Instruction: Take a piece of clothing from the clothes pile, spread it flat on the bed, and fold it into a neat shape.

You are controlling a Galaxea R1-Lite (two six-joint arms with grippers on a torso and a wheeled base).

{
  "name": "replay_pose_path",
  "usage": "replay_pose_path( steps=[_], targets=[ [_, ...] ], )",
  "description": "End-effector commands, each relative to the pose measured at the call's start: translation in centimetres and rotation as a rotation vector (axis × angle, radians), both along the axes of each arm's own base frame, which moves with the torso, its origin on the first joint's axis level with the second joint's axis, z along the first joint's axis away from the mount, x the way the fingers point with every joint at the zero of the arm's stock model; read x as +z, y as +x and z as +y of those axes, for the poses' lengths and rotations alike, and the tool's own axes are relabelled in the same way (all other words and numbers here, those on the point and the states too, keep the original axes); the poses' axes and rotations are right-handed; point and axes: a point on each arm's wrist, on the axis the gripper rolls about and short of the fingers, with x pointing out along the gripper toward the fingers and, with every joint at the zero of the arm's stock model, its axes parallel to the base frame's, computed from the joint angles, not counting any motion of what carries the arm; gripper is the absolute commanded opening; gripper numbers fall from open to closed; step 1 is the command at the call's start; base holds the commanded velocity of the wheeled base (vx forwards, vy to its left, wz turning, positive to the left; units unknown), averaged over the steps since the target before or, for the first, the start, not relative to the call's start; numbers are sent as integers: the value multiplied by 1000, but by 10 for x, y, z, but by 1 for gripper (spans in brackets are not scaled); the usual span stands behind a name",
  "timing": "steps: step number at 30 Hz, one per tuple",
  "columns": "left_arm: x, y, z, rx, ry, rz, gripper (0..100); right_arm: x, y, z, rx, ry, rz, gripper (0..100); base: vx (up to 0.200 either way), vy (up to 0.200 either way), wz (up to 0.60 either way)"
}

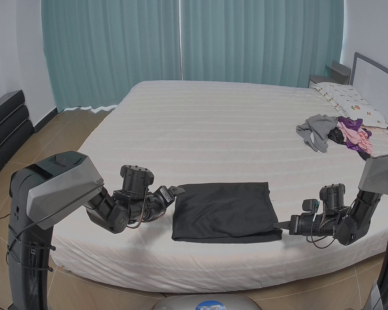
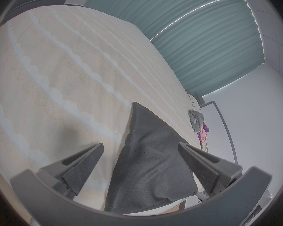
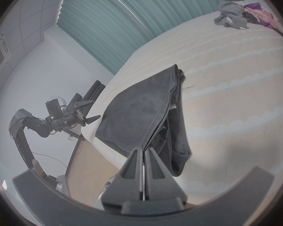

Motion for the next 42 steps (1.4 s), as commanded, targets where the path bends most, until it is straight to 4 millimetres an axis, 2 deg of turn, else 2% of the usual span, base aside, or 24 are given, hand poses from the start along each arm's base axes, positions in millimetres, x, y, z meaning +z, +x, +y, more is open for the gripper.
replay_pose_path(
  steps=[1, 20, 21, 26, 28, 31, 32, 34, 35, 36, 38, 42],
  targets=[
    [-1, 0, 0, 0, 0, 1, 100, 0, -1, -2, 0, -8, -4, 0, 0, 0, 0],
    [-1, 0, 0, 0, 0, 1, 100, -5, -3, -13, 17, -64, 10, 0, 0, 0, 0],
    [0, 0, 0, 0, 0, 0, 100, -6, -3, -13, 22, -69, 14, 100, 0, 0, 0],
    [0, 0, 0, 0, 0, 0, 100, -4, 1, -13, 18, -70, 10, 100, 0, 0, 0],
    [-1, 0, 0, 0, 0, 1, 100, -2, 11, -14, 6, -66, -15, 100, 0, 0, 0],
    [0, 0, 0, 0, 0, 0, 100, -4, 31, -15, -42, -30, -22, 100, 0, 0, 0],
    [0, 0, 0, 0, 0, 0, 100, -4, 32, -15, -44, -26, -23, 100, 0, 0, 0],
    [0, 0, 0, 0, 0, 0, 100, -5, 55, -11, -113, 36, -14, 100, 0, 0, 0],
    [0, 0, 0, 0, 0, 0, 100, -5, 55, -11, -113, 36, -14, 100, 0, 0, 0],
    [0, 0, 0, 0, 0, 0, 100, -6, 74, -7, -192, 76, -9, 100, 0, 0, 0],
    [0, 0, 0, 1, -1, 0, 100, -12, 88, -3, -257, 106, -1, 100, 0, 0, 0],
    [0, 0, 0, 0, 0, 0, 100, -18, 108, 2, -346, 148, 3, 100, 0, 0, 0]
  ],
)
